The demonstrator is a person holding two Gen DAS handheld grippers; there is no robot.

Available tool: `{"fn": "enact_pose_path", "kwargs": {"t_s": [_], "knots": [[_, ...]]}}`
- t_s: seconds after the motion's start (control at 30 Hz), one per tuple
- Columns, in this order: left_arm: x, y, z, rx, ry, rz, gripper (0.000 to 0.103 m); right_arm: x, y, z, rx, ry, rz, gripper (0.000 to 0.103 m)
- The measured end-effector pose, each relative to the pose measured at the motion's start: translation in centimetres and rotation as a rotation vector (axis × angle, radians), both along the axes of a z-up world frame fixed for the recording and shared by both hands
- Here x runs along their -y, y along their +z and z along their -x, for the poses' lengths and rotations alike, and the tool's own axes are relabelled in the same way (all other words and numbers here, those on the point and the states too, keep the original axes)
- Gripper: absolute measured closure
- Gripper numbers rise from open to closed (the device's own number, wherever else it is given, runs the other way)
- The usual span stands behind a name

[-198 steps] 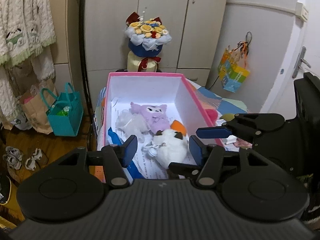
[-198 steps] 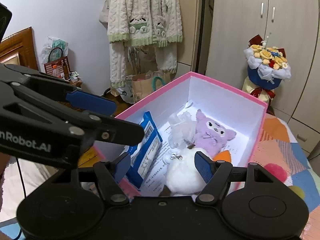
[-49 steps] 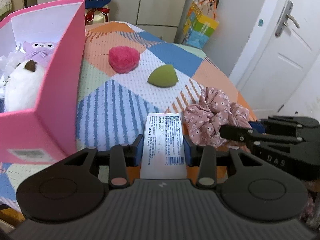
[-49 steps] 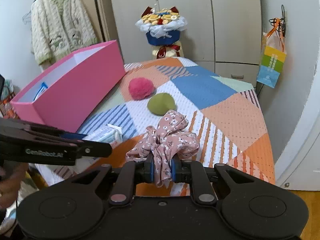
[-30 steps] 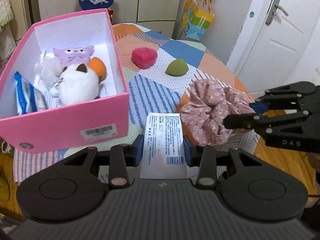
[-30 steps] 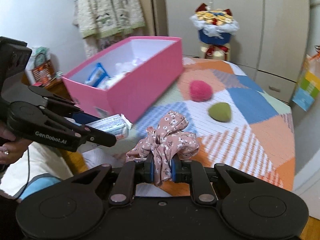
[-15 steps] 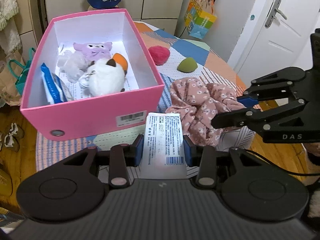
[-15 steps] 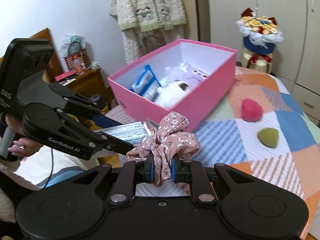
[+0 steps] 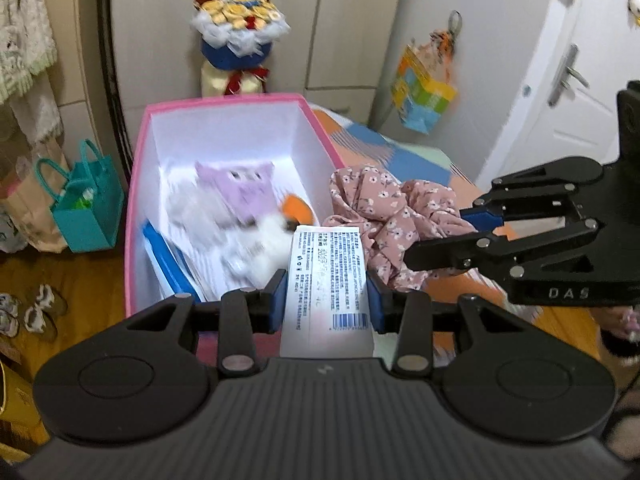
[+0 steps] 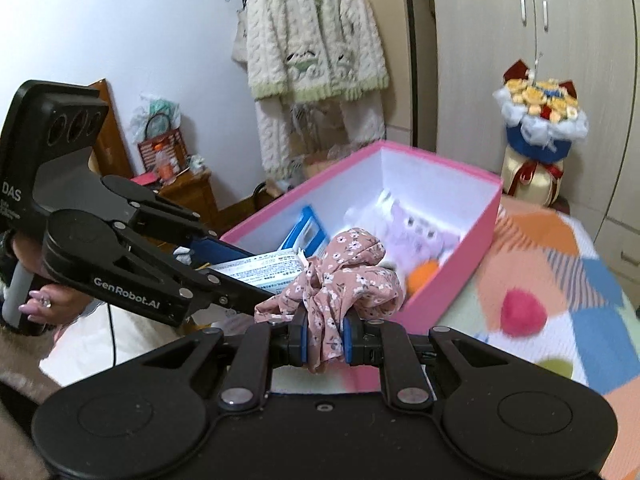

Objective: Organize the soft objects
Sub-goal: 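Carry the white box and the scrunchie toward the pink box with both grippers, then open the right gripper over the pink box while the left gripper lowers the white box in and opens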

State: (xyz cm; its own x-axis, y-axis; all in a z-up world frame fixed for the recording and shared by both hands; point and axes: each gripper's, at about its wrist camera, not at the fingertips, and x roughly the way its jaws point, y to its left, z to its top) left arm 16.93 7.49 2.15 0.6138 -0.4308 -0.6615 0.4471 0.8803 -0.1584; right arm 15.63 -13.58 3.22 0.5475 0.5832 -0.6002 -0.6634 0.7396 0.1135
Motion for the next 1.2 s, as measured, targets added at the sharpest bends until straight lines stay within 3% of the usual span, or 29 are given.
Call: {"fn": "enact_pose_path", "kwargs": {"t_s": [0.23, 0.37, 0.5, 0.8, 1.0, 1.2], "knots": [[-0.6, -0.2, -5.6, 0.045, 0.072, 0.005, 0.064, -1.6, -0.1, -5.5, 0.044, -0.051, -0.018, 0.083], [-0.5, -0.7, -8.5, 0.074, 0.122, -0.031, 0.064, -2.6, -0.5, -8.1, 0.063, -0.066, -0.004, 0.083], [-0.4, -1.6, -11.5, 0.065, 0.165, -0.07, 0.064, -3.7, -1.5, -10.4, 0.113, -0.124, 0.075, 0.083], [-0.1, -3.7, -15.4, 0.011, 0.206, -0.151, 0.064, -5.4, -3.6, -14.1, 0.081, -0.117, 0.189, 0.083], [0.1, -4.2, -15.4, 0.004, 0.194, -0.156, 0.063, -6.4, -4.6, -14.3, 0.116, -0.146, 0.277, 0.072], [-0.5, -4.2, -15.3, 0.007, 0.218, -0.138, 0.056, -6.3, -4.6, -13.9, 0.114, -0.161, 0.276, 0.059]]}}
